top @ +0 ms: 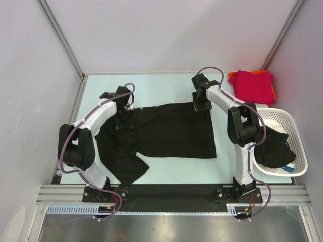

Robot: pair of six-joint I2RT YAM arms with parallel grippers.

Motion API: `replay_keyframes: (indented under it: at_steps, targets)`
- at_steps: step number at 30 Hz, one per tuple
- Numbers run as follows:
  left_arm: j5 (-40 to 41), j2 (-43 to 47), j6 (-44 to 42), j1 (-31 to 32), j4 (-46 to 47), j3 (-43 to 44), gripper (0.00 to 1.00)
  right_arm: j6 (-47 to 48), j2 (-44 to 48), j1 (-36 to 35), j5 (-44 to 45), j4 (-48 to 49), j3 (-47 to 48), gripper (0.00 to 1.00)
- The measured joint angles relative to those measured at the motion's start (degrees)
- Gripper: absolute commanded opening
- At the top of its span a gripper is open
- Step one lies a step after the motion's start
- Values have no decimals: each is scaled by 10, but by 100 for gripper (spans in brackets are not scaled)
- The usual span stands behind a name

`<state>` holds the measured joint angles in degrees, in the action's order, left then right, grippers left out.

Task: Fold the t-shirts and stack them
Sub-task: Fold the flattened tshirt in 1/3 of the way

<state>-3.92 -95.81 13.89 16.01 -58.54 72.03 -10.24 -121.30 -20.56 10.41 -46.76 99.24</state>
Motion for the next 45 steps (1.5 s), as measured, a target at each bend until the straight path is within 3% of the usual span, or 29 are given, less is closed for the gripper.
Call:
replay_keyframes:
  at_steps: [2, 7, 17, 24, 45]
  targets:
    - [11, 6, 11, 0, 15, 45, 60, 0, 0, 0, 0, 0, 0, 45]
    - [35, -9, 17, -5, 61, 109, 58, 0, -3, 1, 1, 14, 10, 44]
    - [54, -251, 18, -62, 66, 259, 59, -2, -97, 31, -2, 33, 112, 43]
    - [65, -271, 22, -116, 47, 336, 58, -2, -107, 64, -1, 29, 123, 43]
    - [96, -302, 46, -165, -19, 324, 62, -2, -145, 81, -35, 24, 160, 43]
